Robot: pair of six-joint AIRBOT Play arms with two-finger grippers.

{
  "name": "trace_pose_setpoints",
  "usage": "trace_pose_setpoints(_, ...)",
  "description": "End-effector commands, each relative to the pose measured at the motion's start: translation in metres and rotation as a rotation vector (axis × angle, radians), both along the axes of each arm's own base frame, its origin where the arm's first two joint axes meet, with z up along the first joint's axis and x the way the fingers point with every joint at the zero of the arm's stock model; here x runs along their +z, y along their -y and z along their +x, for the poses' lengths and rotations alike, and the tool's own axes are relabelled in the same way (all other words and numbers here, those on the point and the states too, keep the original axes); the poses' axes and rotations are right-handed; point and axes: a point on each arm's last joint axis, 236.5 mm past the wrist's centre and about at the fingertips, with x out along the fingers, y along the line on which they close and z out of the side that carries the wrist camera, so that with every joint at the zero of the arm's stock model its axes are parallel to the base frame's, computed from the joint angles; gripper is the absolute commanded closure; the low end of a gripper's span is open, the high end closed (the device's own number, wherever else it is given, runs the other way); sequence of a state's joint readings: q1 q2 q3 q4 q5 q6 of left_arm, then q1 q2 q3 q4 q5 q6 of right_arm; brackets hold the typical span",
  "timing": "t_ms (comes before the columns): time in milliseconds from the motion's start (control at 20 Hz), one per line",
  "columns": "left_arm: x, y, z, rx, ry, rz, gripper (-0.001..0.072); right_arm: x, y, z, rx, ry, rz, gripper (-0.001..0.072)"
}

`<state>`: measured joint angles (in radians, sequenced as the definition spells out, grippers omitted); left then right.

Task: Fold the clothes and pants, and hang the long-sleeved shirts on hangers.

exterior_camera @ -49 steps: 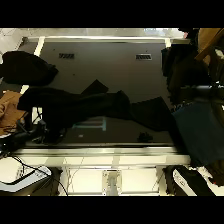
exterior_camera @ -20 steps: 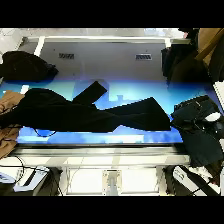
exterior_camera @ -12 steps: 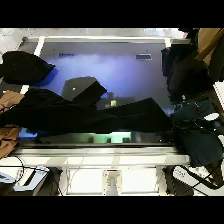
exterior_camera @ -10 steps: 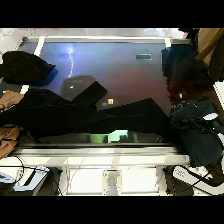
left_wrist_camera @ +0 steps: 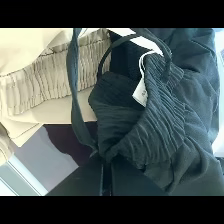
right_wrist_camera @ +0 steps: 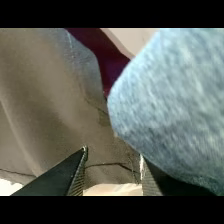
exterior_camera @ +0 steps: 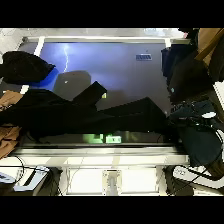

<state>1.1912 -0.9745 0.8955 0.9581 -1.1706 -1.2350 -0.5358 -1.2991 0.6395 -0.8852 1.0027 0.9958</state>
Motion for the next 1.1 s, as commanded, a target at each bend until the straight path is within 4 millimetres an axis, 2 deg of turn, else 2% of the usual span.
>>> trace_pose_setpoints(0,0.001,0.000,0.000,0.000,0.000,0.000,0.0691,0.018,0.012,0.012,0.039,0.031,-0.025,0.0331)
trace_pose_setpoints(200,0.000,0.002,-0.001,-0.004,-0.002,-0.006,0.0691,0.018,0.025,0.022,0.016,0.054,-0.071,0.0331)
trace_pose_setpoints(450,0.000,0.002,-0.001,-0.005,-0.003,-0.008,0.0691,0.007,0.024,0.024,0.004,0.036,-0.053,0.0330)
trace_pose_setpoints(650,0.000,0.002,-0.001,-0.006,-0.003,-0.009,0.0691,-0.001,0.016,0.027,-0.002,0.032,0.004,0.0331)
trace_pose_setpoints(750,0.000,0.003,-0.001,-0.008,-0.003,-0.011,0.0691,0.003,0.005,0.030,0.022,0.058,0.054,0.0333)
trace_pose_setpoints(800,0.000,0.003,-0.001,-0.008,-0.003,-0.011,0.0691,0.008,-0.002,0.031,0.044,0.079,0.078,0.0380)
trace_pose_setpoints(850,0.000,0.003,-0.001,-0.007,-0.003,-0.011,0.0691,0.013,-0.007,0.033,0.063,0.099,0.099,0.0465)
trace_pose_setpoints(950,0.000,0.003,-0.001,-0.008,-0.003,-0.011,0.0691,0.016,-0.011,0.032,0.078,0.106,0.117,0.0510)
trace_pose_setpoints(1050,0.000,0.003,-0.001,-0.008,-0.003,-0.011,0.0691,0.014,-0.011,0.030,0.086,0.100,0.111,0.0516)
